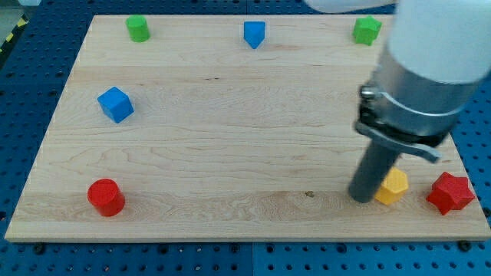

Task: Push red circle towards center

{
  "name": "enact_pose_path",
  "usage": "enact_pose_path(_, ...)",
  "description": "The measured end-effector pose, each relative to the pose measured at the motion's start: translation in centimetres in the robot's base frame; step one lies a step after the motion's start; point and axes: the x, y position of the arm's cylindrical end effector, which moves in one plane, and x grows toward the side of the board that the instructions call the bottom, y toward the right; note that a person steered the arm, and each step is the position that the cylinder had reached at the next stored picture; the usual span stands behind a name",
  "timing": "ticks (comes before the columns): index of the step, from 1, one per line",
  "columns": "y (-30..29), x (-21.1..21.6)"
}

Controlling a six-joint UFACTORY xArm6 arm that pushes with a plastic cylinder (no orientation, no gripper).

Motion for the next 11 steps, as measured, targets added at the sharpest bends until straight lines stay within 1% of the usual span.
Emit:
enact_pose_path(1, 3.0, 0.0)
enact_pose_path(2, 0.7, 0.0)
enact_pose_path(3, -5.9, 0.0)
enact_pose_path(4, -12.3, 1.5)
enact_pose_path(5, -19.4, 4.0)
enact_pose_path(7, -21.9, 4.5)
enact_pose_path(8, -25.8, 4.5)
enact_pose_path(10, -36.3, 4.3)
enact_pose_path(11, -37.0, 0.0)
